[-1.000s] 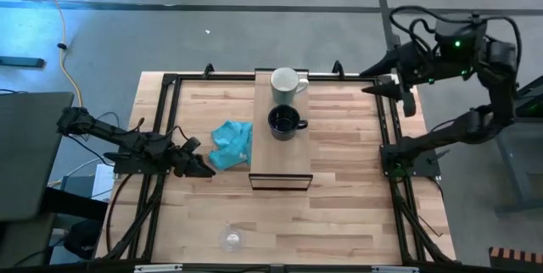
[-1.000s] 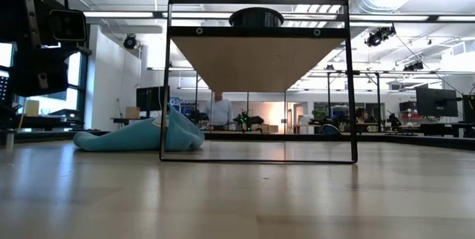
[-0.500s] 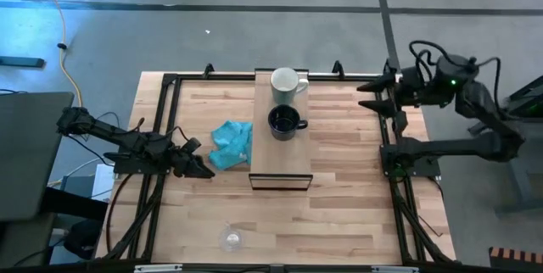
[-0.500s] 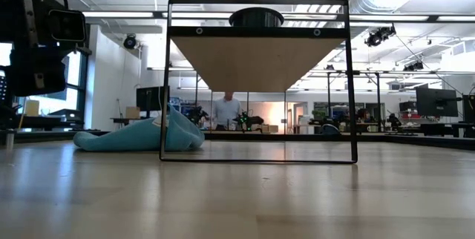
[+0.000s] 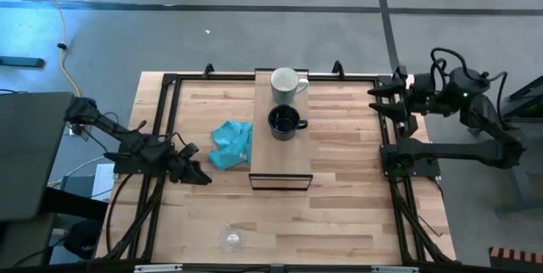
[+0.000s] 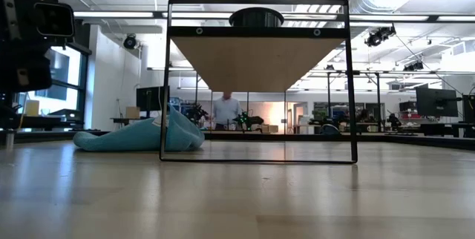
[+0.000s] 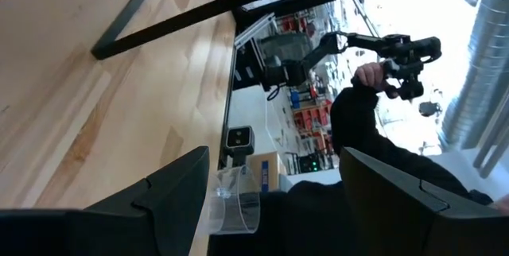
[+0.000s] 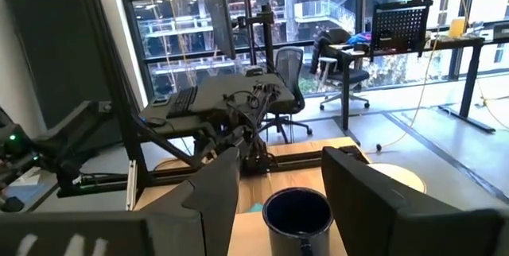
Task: Stack small to large cups/mugs on shelf
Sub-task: Put the transparent mug on the shelf
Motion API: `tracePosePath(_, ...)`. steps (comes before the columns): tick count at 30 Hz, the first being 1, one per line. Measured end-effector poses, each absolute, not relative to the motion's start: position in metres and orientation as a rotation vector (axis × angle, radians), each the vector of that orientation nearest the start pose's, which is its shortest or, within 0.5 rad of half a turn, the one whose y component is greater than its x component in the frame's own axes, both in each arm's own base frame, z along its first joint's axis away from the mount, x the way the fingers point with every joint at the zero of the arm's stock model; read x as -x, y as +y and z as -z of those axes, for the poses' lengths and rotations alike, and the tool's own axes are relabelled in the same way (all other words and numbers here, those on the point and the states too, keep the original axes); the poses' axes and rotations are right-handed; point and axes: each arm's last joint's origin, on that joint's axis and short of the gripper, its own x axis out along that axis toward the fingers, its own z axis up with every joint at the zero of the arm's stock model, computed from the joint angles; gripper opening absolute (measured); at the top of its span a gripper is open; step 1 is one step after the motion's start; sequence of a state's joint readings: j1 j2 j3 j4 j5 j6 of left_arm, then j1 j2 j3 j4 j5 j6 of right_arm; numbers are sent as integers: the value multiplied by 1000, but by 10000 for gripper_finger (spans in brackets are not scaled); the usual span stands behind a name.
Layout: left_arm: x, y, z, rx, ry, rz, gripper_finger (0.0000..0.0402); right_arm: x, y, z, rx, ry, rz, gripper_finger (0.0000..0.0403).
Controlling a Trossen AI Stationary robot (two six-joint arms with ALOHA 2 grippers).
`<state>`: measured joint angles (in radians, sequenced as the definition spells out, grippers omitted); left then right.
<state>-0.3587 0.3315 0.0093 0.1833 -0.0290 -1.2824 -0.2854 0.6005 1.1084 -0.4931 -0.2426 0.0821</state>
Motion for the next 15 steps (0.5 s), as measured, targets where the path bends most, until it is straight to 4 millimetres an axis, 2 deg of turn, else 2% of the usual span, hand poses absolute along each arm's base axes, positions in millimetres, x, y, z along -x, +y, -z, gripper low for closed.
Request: tracePosePath(15, -103, -53, -157, 1033, 223, 112, 271, -82, -18, -426, -49, -15, 72, 171)
